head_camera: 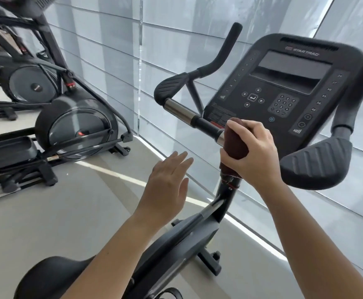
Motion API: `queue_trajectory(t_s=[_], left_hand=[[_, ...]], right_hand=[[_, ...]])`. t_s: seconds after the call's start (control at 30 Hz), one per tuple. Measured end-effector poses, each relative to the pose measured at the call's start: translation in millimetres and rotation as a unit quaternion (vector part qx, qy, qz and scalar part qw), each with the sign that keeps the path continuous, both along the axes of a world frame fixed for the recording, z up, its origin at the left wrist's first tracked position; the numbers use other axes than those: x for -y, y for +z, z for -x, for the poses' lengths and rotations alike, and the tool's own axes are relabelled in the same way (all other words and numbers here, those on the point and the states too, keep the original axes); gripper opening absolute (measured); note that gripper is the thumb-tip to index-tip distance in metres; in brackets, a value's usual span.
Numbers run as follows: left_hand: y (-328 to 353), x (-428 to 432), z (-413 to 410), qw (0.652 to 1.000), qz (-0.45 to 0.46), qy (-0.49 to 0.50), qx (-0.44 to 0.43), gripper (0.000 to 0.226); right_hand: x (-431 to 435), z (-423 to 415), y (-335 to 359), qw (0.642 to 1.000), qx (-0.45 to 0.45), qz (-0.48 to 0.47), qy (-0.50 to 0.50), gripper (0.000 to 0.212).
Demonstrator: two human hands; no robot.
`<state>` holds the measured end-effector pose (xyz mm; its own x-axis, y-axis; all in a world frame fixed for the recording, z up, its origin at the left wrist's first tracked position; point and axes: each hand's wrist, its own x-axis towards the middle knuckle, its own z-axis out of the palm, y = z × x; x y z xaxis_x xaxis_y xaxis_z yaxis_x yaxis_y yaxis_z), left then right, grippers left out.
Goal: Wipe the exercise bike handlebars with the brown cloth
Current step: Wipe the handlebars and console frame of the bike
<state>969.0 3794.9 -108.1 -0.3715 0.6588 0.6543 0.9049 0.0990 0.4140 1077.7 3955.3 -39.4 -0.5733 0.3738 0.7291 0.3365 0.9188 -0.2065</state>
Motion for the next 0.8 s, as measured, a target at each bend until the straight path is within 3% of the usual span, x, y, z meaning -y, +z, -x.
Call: queue_trajectory(t_s=[0.3, 0.5, 0.8], left_hand=[[-22, 103, 4, 0.988, 0.039, 0.150, -0.028, 0.042], [-41, 197, 22, 0.971, 0.070, 0.229, 0.011, 0.043], [-59, 386, 73, 0.960, 0.126, 0.248, 0.029, 0.039]], right_hand=[[96, 22, -34, 0.981, 0.046, 0.089, 0.168, 0.057], [195, 65, -59, 0.961, 0.067, 0.115, 0.242, 0.056], [379, 127, -94, 0.950, 0.058, 0.160, 0.261, 0.055]])
